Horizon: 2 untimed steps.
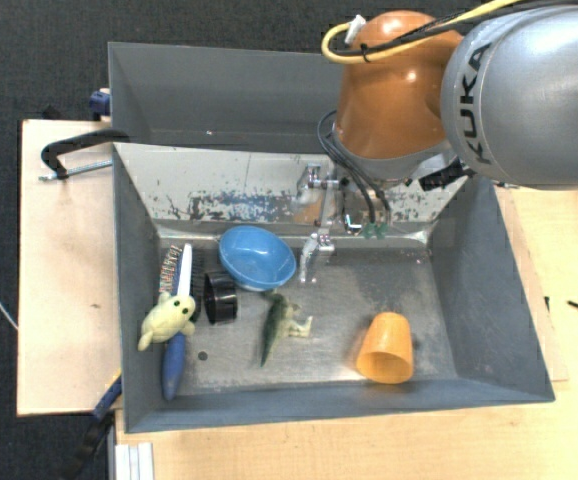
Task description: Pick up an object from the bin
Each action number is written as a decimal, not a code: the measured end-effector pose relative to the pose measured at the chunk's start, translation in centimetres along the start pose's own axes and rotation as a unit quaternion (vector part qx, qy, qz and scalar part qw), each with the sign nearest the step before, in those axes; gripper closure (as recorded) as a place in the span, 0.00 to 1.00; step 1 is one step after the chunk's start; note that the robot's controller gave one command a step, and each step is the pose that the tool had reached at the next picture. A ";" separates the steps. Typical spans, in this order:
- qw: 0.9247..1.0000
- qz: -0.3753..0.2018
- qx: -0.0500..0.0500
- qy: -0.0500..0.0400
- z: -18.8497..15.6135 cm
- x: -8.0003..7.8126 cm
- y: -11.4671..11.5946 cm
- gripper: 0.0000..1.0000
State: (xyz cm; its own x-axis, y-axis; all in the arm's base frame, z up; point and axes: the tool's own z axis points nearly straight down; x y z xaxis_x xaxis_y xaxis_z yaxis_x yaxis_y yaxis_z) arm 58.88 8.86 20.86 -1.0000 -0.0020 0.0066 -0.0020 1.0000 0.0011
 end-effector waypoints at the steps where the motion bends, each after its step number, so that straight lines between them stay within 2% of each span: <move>1: 0.999 -0.048 0.000 -0.004 11.5 -1.5 0.5 0.00; 2: 0.999 -0.050 -0.001 0.001 11.6 -1.1 0.6 1.00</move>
Offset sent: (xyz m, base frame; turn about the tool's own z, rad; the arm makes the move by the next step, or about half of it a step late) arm 0.0114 0.0034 -0.1192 -0.0952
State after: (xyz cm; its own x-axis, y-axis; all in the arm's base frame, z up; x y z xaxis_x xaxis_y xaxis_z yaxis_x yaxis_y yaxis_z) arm 59.93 9.49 9.24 -0.9947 -0.1019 0.0093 -0.1019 0.9948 0.0036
